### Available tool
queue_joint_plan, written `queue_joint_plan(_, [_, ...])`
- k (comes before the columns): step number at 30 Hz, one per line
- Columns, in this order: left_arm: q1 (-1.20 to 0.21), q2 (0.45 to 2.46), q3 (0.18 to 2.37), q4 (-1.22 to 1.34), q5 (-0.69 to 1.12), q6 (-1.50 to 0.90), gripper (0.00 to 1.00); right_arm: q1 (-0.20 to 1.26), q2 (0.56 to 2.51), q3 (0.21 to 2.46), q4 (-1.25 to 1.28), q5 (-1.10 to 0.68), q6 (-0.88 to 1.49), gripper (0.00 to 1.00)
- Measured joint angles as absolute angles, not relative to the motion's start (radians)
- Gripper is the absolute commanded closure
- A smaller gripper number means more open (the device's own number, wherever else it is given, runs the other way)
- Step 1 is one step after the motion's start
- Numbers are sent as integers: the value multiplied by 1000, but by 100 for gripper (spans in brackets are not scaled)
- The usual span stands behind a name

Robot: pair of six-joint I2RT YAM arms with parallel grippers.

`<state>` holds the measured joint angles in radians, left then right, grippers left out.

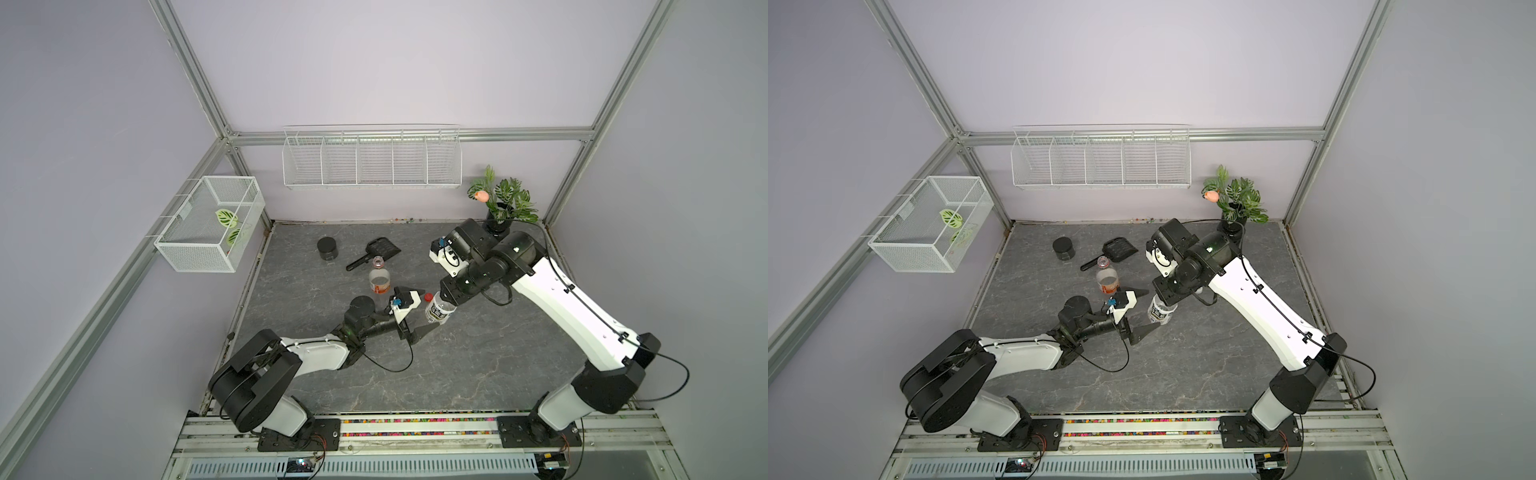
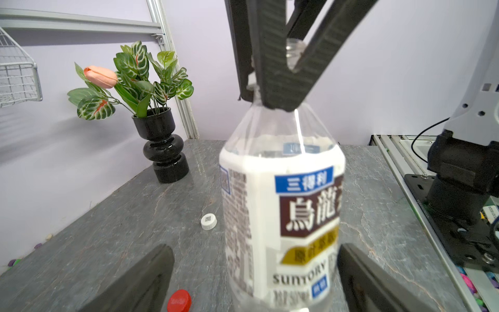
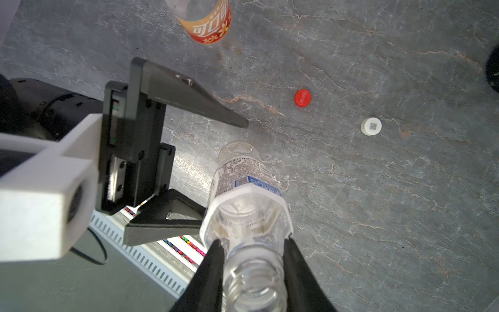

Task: Screw on the bottle caps
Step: Pick up the plastic bottle at the center of the board.

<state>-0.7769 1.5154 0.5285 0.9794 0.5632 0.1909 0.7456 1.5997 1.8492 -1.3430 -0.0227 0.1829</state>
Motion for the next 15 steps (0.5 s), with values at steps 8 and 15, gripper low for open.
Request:
queue_joint_plan(8, [-793, 1565, 573, 1002, 604, 205, 1, 775, 1603, 1855, -1357, -18, 187, 81])
queue_joint_plan(15, [-809, 1579, 579, 1022, 611, 228, 7, 785, 1621, 1887, -1382, -3, 191, 81])
